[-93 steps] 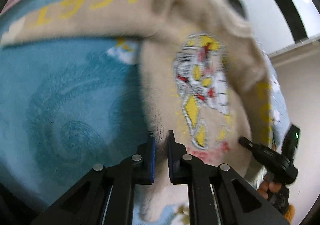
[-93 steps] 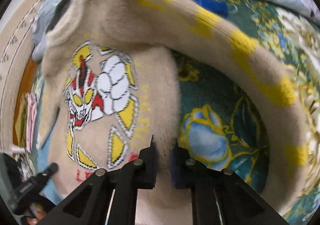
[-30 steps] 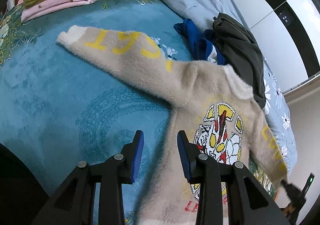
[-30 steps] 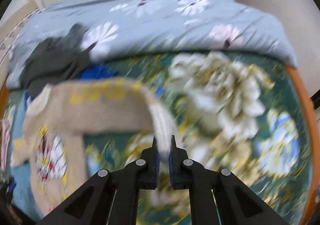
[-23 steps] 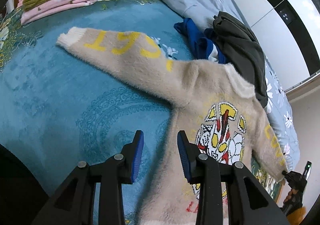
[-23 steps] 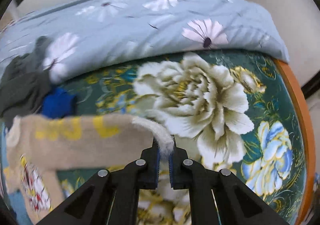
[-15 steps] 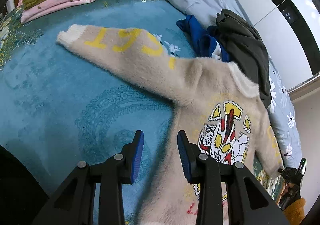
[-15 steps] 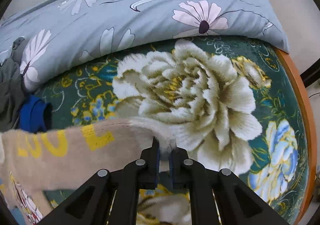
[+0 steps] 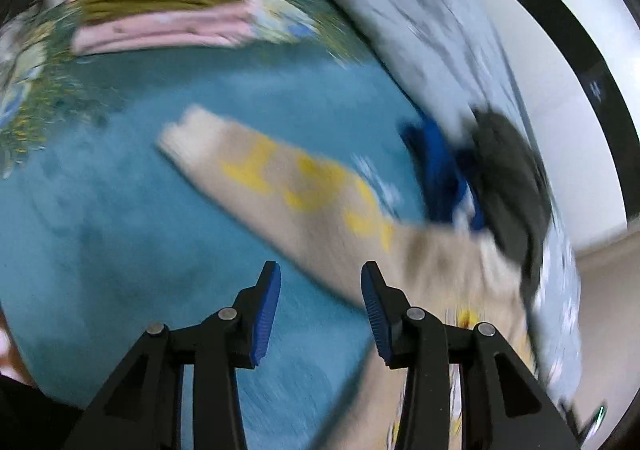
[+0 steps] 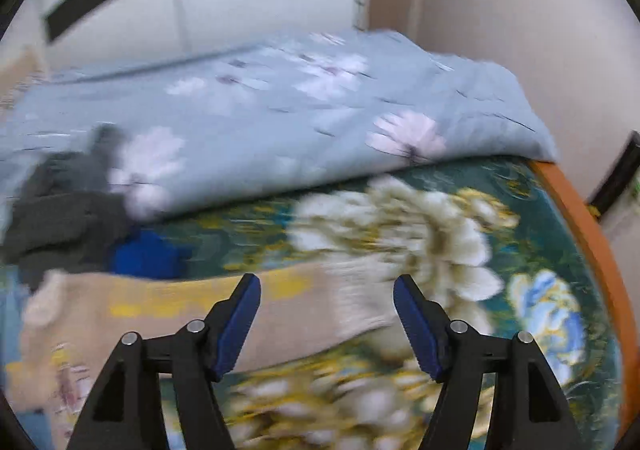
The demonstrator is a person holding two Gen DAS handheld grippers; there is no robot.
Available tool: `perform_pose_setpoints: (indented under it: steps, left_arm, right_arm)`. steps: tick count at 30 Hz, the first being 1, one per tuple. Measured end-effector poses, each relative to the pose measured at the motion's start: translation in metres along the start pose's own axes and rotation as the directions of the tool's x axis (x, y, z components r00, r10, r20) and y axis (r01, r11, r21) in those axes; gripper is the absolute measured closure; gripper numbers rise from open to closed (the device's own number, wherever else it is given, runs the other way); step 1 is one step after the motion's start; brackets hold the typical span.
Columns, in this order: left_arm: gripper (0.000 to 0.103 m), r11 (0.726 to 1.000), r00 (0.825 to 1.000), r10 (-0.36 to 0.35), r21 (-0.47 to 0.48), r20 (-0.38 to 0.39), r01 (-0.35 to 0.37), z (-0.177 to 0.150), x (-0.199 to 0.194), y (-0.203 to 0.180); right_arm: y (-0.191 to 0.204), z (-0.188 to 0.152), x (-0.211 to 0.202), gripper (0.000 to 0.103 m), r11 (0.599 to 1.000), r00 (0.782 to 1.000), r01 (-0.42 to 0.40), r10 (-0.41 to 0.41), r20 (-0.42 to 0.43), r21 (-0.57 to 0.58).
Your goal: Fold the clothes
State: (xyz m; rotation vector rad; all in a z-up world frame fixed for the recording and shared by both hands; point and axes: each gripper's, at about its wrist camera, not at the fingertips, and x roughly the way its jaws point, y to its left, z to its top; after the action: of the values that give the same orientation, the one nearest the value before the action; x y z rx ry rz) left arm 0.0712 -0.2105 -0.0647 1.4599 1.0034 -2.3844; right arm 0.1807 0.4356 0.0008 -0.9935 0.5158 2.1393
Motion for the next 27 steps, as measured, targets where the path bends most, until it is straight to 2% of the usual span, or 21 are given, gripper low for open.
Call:
perform_pose_setpoints:
  steps: [1,3,5,6,8,10,13,20,22,27]
  left_arm:
    - [0.060,0.999,1.000,0.004,-0.052,0.009,-0.004,0.011,0.001,0.012]
    - [0.060,0.988,1.000,0.014,-0.157,0.027,-0.009,0.033,0.002,0.035]
    - [0.060,0.960,1.000,-0.021,-0.278,0.011,0.023,0.045,0.012,0.062]
    - [0.060,0.936,0.999,-0.050,-0.350,-0.003,0.046,0.048,0.019,0.076]
    - [0.060,0.894,0.997,-0.072,-0.443,-0.011,0.059,0.052,0.030,0.097]
    - [0.060,0.876,0.998,-0.059,-0.480,-0.004,0.050,0.056,0.038,0.111]
    - [0.060,0.849,0.998,-0.063,-0.525,0.004,0.056,0.062,0.051,0.123]
    - [0.060,0.851,0.998,-0.054,-0.524,-0.018,0.036,0.069,0.078,0.130]
    - [0.060,0.870,0.999,-0.032,-0.493,-0.038,0.009,0.068,0.083,0.127]
    - [0.060,0.922,1.000,0.005,-0.387,-0.023,-0.013,0.073,0.086,0.116]
  right_arm:
    - [0.018,-0.010,-0.004,0.025,0.998,0.998,-0.062,0.062,-0.014,0.003]
    - [0.050,-0.029,0.004,0.025,0.985,0.981,-0.168,0.170,-0.095,0.023]
    - [0.081,-0.048,0.016,0.025,0.967,0.946,-0.251,0.255,-0.200,0.045]
    - [0.097,-0.058,0.021,0.025,0.960,0.928,-0.279,0.279,-0.246,0.038]
    - [0.130,-0.079,0.027,0.025,0.950,0.899,-0.313,0.295,-0.324,-0.003]
    - [0.148,-0.094,0.027,0.025,0.949,0.893,-0.311,0.276,-0.356,-0.043]
    - [0.160,-0.109,0.027,0.025,0.944,0.870,-0.326,0.280,-0.406,-0.047]
    - [0.156,-0.120,0.026,0.025,0.967,0.872,-0.252,0.204,-0.445,-0.050]
    - [0.153,-0.123,0.027,0.025,0.973,0.872,-0.225,0.183,-0.453,-0.040]
    - [0.156,-0.124,0.027,0.025,0.976,0.868,-0.218,0.189,-0.459,-0.010]
